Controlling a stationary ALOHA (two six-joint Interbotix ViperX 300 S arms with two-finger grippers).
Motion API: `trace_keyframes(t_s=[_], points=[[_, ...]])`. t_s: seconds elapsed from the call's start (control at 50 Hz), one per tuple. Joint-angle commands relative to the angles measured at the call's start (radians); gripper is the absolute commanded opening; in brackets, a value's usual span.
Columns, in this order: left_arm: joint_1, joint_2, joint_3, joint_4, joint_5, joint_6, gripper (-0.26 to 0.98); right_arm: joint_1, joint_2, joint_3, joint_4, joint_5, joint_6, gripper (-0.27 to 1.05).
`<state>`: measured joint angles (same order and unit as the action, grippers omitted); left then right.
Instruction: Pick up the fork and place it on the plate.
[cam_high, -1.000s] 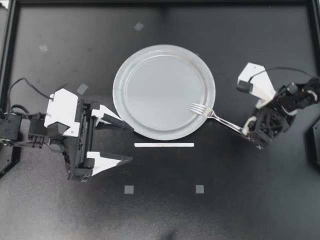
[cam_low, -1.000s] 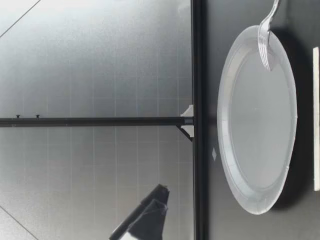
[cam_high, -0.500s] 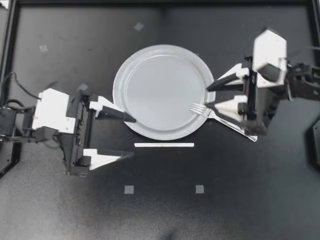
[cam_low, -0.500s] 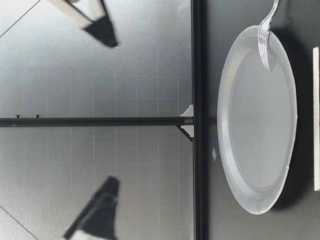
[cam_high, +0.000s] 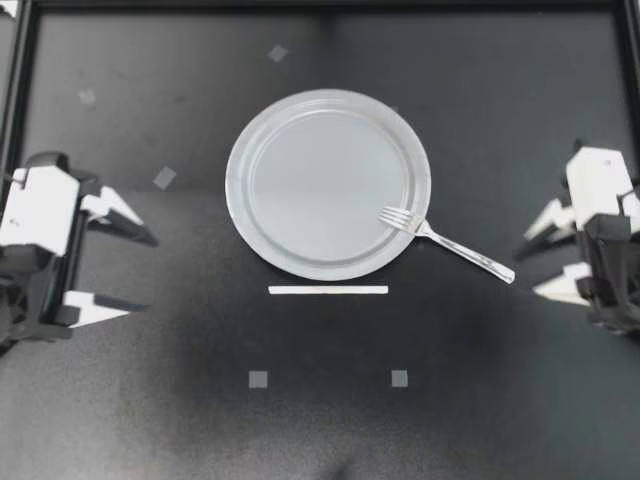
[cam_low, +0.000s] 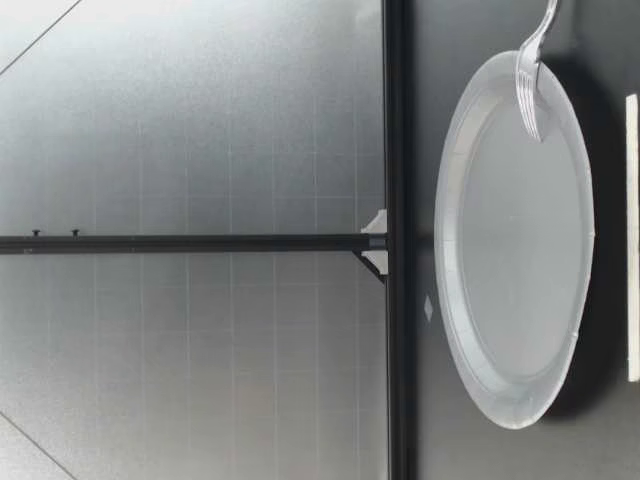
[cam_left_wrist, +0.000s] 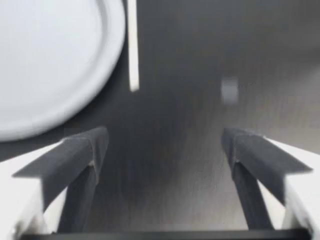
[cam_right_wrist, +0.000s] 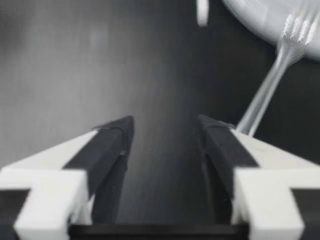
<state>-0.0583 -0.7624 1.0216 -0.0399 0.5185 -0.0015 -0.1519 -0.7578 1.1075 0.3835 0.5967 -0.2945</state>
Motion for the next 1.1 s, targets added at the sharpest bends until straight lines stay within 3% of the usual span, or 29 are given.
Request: trace_keyframes(t_s=[0.0,0.22,0.4,0.76,1.08], points=[[0.003,-0.044,0.051,0.002,-0.009,-0.002,0.80,0.002,-0.032,0.023,-0.023,0.048,0.043,0.53],[0.003,-0.249,0.195,0.002,-0.017,0.006,0.80,0.002,-0.196,0.095,-0.117,0.018,0.143,0.53],[0.003,-0.345,0.218,0.005,0.041,0.020,0.79,0.003,-0.241,0.112,-0.133,-0.006,0.163,0.53],[0.003,-0.265,0.210,-0.008,0.084,0.005,0.79,0.002,-0.258,0.114,-0.133,-0.003,0.160,0.53],[0.003,-0.287,0.213,-0.021,0.089,0.006,0.79,0.002,-0.413,0.132,-0.129,-0.005,0.160,0.54]])
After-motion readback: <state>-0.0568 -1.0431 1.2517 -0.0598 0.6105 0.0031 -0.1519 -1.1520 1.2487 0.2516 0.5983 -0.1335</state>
